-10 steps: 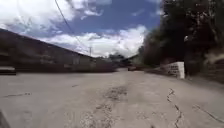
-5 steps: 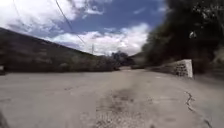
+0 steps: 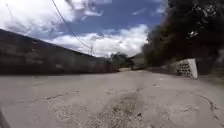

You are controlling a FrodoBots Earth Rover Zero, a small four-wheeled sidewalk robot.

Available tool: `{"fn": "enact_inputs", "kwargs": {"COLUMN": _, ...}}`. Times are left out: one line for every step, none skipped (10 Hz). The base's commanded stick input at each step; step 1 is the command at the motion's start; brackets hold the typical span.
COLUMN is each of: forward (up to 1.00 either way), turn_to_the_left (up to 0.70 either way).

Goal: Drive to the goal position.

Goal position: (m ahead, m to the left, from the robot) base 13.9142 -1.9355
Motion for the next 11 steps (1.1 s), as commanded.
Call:
{"fn": "enact_inputs", "kwargs": {"forward": 1.0, "turn_to_the_left": -0.27}}
{"fn": "enact_inputs", "kwargs": {"forward": 1.0, "turn_to_the_left": -0.27}}
{"fn": "enact_inputs", "kwargs": {"forward": 1.0, "turn_to_the_left": -0.27}}
{"fn": "enact_inputs", "kwargs": {"forward": 1.0, "turn_to_the_left": -0.27}}
{"fn": "enact_inputs", "kwargs": {"forward": 1.0, "turn_to_the_left": -0.27}}
{"fn": "enact_inputs", "kwargs": {"forward": 1.0, "turn_to_the_left": -0.27}}
{"fn": "enact_inputs", "kwargs": {"forward": 1.0, "turn_to_the_left": -0.19}}
{"fn": "enact_inputs", "kwargs": {"forward": 1.0, "turn_to_the_left": -0.08}}
{"fn": "enact_inputs", "kwargs": {"forward": 1.0, "turn_to_the_left": 0.0}}
{"fn": "enact_inputs", "kwargs": {"forward": 1.0, "turn_to_the_left": 0.0}}
{"fn": "enact_inputs", "kwargs": {"forward": 1.0, "turn_to_the_left": 0.0}}
